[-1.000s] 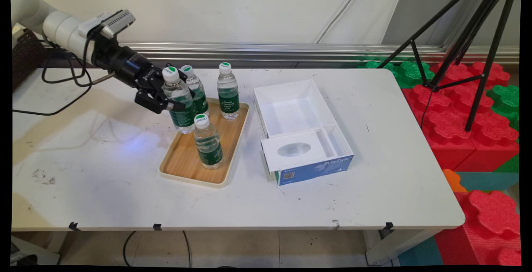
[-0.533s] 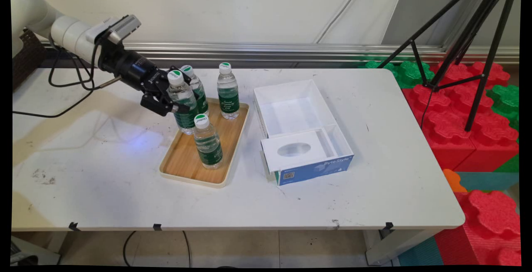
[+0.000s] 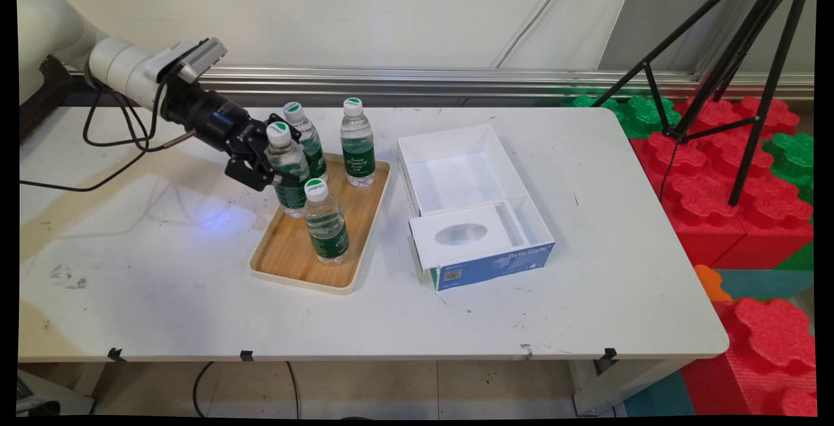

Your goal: Place the picked object on the tray

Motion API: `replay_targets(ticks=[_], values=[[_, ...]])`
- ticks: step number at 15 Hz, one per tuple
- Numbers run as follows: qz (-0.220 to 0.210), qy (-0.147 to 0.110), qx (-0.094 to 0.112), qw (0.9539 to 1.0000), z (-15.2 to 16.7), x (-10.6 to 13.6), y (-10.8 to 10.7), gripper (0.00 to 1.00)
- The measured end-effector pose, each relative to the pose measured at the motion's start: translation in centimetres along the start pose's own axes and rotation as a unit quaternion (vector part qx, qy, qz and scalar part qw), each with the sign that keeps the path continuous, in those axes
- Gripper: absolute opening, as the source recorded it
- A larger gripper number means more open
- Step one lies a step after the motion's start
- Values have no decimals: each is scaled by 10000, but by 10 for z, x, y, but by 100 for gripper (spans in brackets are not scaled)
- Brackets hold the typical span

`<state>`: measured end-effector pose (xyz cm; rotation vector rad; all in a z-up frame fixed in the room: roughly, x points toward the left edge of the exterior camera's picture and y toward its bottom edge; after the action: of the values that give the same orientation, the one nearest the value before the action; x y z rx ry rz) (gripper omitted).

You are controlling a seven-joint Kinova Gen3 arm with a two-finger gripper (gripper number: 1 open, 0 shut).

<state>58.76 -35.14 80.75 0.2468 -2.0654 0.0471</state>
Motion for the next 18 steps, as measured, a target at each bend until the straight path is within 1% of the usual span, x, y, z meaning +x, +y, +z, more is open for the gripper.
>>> replay_targets(ticks=[8, 16, 17, 18], values=[[-52, -94, -13, 9999, 7, -20, -1, 0], [-111, -176, 29, 9998, 9, -37, -3, 0], [-112, -174, 41, 9998, 9, -39, -3, 100], [-114, -171, 49, 9998, 9, -40, -3, 100]])
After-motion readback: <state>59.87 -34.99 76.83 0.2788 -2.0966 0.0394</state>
